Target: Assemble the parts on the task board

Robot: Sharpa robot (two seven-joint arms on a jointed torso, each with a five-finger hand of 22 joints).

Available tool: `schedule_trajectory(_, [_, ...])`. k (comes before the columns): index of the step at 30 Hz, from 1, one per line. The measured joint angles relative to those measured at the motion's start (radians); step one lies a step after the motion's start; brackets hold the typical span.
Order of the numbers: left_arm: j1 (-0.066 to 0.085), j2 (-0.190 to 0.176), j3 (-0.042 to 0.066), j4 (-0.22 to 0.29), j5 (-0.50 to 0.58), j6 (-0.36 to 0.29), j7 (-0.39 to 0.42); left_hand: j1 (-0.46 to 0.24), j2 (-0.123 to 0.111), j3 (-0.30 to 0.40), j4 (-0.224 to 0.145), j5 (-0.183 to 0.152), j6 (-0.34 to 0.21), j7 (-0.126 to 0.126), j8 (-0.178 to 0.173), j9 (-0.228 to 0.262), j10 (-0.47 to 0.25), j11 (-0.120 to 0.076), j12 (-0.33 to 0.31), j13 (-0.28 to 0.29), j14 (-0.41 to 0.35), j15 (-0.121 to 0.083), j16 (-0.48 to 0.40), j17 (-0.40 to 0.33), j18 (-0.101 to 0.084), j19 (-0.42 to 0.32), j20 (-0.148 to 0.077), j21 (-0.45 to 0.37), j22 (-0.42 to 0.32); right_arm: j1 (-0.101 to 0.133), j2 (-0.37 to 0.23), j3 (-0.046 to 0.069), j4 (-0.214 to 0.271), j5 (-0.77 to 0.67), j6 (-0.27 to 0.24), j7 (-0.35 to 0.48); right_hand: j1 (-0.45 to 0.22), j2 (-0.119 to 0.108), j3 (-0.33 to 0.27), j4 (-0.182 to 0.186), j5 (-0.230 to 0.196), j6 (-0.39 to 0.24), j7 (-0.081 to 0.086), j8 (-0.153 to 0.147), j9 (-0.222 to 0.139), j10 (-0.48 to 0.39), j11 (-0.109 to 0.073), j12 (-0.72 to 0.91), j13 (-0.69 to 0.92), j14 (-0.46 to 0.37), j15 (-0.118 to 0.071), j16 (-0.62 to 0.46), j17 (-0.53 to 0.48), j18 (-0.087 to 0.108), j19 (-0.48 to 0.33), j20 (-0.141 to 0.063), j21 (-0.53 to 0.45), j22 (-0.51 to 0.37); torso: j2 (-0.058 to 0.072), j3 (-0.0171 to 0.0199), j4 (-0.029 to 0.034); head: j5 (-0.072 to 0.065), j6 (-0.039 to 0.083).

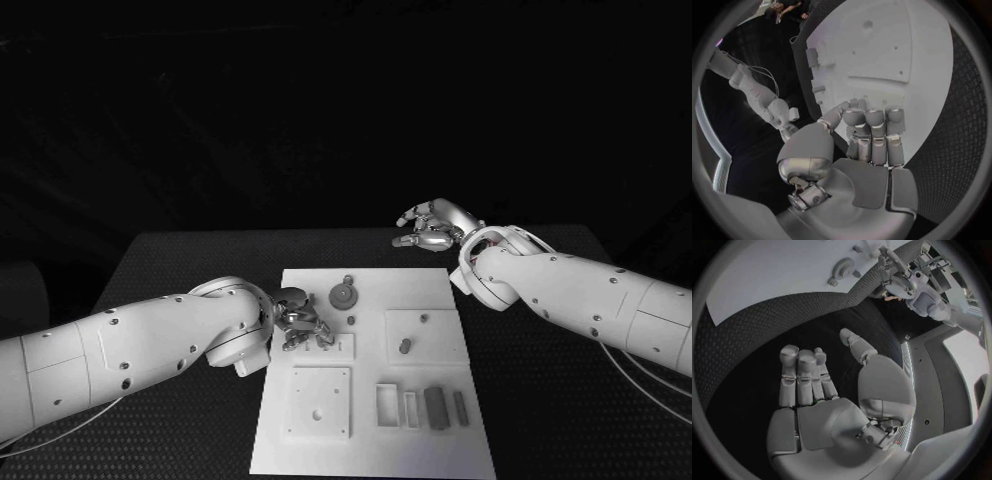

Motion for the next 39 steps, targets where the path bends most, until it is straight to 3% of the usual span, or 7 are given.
schedule_trajectory(10, [0.0, -0.001, -0.008, 0.005, -0.033, 0.013, -0.027, -0.06, 0.018, 0.003, 0.002, 0.099, 0.01, 0.01, 0.022, 0.062, -0.004, -0.004, 0.016, -0.008, -0.003, -0.009, 0.016, -0.012, 0.0, -0.013, 0.005, 0.025, 0.0, 0.0, 0.002, 0.0, -0.001, 0.005, 0.006, 0.0, 0.0, 0.0, -0.003, -0.003, 0.013, -0.001, 0.0, 0.004, 0.0, 0.0, 0.0, 0.004, -0.004, 0.0, 0.0, 0.0, -0.002, 0.0, 0.0, 0.0, 0.0, 0.0, 0.001, -0.0011, 0.0001, 0.001, -0.009])
schedule_trajectory(17, [0.0, 0.0, -0.01, 0.005, -0.044, 0.016, -0.034, -0.077, 0.016, 0.005, 0.0, 0.13, 0.011, 0.011, 0.029, 0.083, -0.005, -0.005, 0.02, -0.015, -0.003, -0.01, 0.023, -0.018, 0.0, -0.022, 0.007, 0.034, 0.0, 0.0, 0.002, 0.0, 0.0, 0.006, 0.009, 0.0, 0.004, 0.004, -0.003, -0.003, 0.017, -0.004, 0.0, 0.004, 0.0, 0.0, 0.0, 0.004, -0.006, 0.0, 0.0, 0.0, -0.002, 0.0, -0.002, 0.002, 0.0, 0.0, 0.001, -0.0018, 0.0, 0.001, -0.012])
schedule_trajectory(39, [-0.001, 0.01, -0.012, 0.007, -0.102, 0.01, -0.035, -0.092, 0.008, 0.019, -0.008, 0.138, 0.015, 0.008, 0.033, 0.104, -0.006, -0.005, 0.02, -0.023, -0.004, -0.01, 0.023, -0.025, 0.0, -0.026, 0.011, 0.044, 0.0, 0.0, 0.0, 0.0, 0.004, 0.006, 0.013, -0.001, -0.001, 0.008, -0.003, -0.003, 0.025, -0.006, 0.002, 0.004, 0.0, 0.0, 0.0, 0.008, -0.011, 0.0, 0.0, 0.0, -0.004, 0.0, -0.003, 0.003, 0.0, 0.0, 0.001, -0.0007, 0.0, -0.001, -0.009])
